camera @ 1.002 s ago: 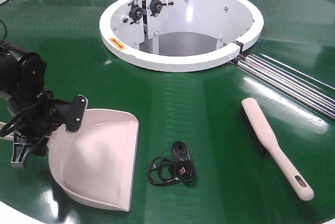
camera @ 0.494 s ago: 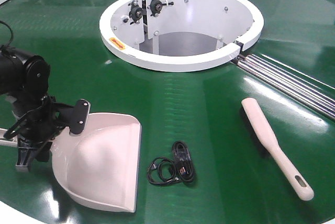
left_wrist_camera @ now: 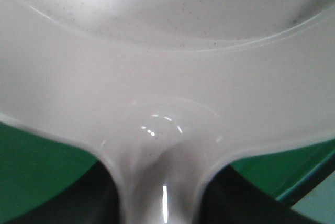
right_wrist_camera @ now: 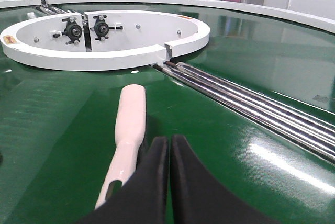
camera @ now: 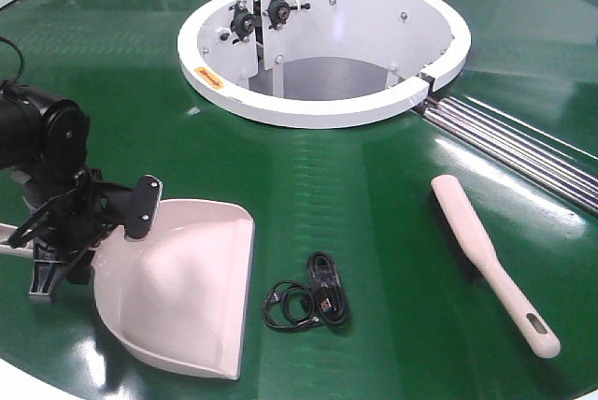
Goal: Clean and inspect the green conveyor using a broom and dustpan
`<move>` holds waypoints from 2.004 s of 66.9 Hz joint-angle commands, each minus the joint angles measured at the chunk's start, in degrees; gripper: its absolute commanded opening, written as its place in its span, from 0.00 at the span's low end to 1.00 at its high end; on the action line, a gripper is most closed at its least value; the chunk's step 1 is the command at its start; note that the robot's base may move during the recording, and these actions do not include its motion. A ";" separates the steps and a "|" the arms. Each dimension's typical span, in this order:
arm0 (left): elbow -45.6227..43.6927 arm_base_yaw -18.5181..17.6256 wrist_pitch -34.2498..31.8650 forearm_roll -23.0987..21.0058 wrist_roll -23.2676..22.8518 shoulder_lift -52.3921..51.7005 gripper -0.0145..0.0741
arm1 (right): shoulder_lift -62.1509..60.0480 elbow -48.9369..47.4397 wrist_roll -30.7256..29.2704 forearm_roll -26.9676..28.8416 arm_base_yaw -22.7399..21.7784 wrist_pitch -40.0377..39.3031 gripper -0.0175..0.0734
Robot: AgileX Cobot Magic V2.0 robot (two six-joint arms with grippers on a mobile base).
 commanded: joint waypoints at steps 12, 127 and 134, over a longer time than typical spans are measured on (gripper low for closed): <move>-1.59 -0.53 -0.91 -0.37 -0.61 -2.14 0.15 | -1.03 1.25 -0.15 -0.40 -0.22 -4.25 0.18; -1.59 -0.53 -0.86 -0.21 -0.61 -2.14 0.15 | 31.49 -32.05 4.95 7.91 -0.22 15.76 0.18; -1.59 -0.53 -0.86 -0.21 -0.61 -2.14 0.15 | 33.10 -32.25 4.08 7.01 -0.22 15.92 0.19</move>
